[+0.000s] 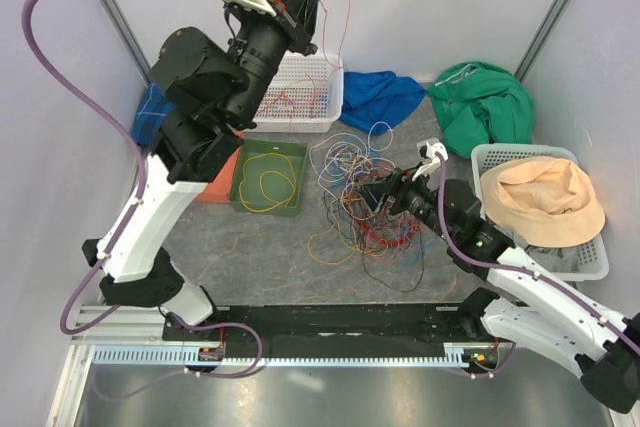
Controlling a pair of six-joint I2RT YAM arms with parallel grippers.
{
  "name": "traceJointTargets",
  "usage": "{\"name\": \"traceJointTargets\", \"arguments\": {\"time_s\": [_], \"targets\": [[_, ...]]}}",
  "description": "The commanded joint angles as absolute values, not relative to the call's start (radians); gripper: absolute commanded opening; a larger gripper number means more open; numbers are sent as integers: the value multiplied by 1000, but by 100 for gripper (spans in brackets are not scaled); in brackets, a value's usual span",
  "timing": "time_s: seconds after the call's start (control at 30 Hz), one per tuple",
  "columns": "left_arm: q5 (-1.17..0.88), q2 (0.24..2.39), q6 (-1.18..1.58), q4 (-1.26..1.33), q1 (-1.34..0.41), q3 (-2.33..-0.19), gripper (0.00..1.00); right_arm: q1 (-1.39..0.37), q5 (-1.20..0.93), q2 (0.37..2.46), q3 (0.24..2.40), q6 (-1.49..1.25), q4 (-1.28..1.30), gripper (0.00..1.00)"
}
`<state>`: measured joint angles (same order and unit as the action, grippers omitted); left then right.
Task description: Untangle the cables
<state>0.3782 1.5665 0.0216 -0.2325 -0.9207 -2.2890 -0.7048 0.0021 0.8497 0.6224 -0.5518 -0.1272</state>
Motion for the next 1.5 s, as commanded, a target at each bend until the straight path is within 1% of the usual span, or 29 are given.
{"name": "traceJointTargets", "arguments": {"time_s": [0.0,0.03,0.13,0.33,0.53,0.7,0.87,0.97,1.13,1.23,1.27,1.3,1.47], "targets": [[457,1630,-23,-187,-816,-2258,2,-704,51,776,624,-563,-121,78],[440,1650,45,-187,-751,-2247,2,-707,55,755,626,-561,-108,78],[373,1702,155,-176,-634,-2246,2,-706,75,723,637,-548,-55,78],[305,1805,215,-60,-502,-2282,2,-704,118,713,670,-519,-6,78],[259,1985,216,-20,-439,-2443,2,-706,127,758,649,-540,-18,78],[270,2074,302,-5,-379,-2442,2,-704,71,796,621,-589,-32,78],[285,2128,314,116,-339,-2379,2,-706,94,814,578,-578,-63,78],[290,2184,305,106,-327,-2375,2,-706,91,842,568,-575,-74,78],[290,2279,360,14,-293,-2352,2,-706,89,874,561,-569,-84,78],[259,2319,390,-52,-279,-2352,45,-706,95,874,563,-563,-84,78],[262,2318,394,-63,-278,-2350,96,-704,95,871,561,-561,-84,78],[268,2304,396,-67,-276,-2338,100,-704,98,870,561,-563,-84,78],[287,2206,374,-58,-275,-2295,100,-706,98,865,557,-568,-90,78]]}}
